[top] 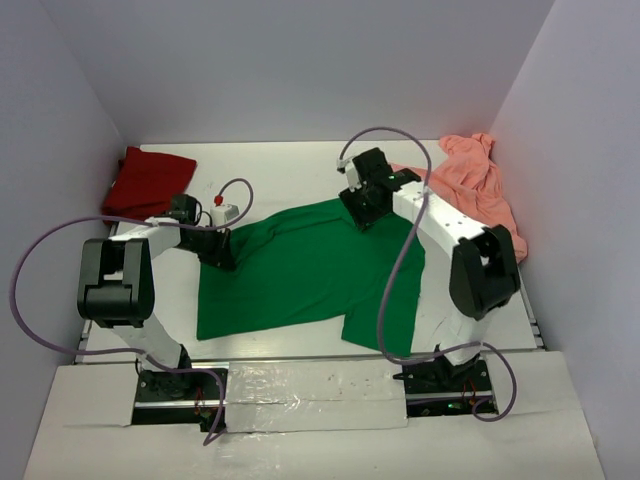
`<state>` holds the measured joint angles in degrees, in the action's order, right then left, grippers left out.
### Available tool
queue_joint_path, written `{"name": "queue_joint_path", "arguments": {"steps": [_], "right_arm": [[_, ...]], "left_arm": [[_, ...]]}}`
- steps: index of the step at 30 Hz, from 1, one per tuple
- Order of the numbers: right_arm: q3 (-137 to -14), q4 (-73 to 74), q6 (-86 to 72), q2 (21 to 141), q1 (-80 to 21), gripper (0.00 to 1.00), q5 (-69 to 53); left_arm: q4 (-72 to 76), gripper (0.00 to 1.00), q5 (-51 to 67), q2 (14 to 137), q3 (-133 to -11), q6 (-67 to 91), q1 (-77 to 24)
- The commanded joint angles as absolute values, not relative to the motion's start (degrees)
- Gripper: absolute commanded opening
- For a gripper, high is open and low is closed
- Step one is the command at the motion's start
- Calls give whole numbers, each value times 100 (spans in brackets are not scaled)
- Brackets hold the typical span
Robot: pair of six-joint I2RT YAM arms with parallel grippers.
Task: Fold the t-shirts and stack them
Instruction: Flatten out the tshirt
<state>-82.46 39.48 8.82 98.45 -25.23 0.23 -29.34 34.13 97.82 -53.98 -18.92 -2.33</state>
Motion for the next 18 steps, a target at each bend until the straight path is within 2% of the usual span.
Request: {"name": "queue_joint_path", "arguments": {"steps": [1,7,13,18], "right_arm": [[-8069,3990,1248,10212,-2496,57,194],[-8095,3842,1345,10801,-2487,58,500],[-7709,3165,1415,10802,-2496,57,1150],[-7217,2209,1932,10556,-2505,56,2161]], "left_arm": [[-2988,0,3568,9800,-5396,-1951,-272],[-2953,0,3542,9739,-5344,-1951,-272],[-2962,0,3542,9642,-5247,-1951,-272],[-2936,0,3533,9563,-5186,-1942,-272]]}}
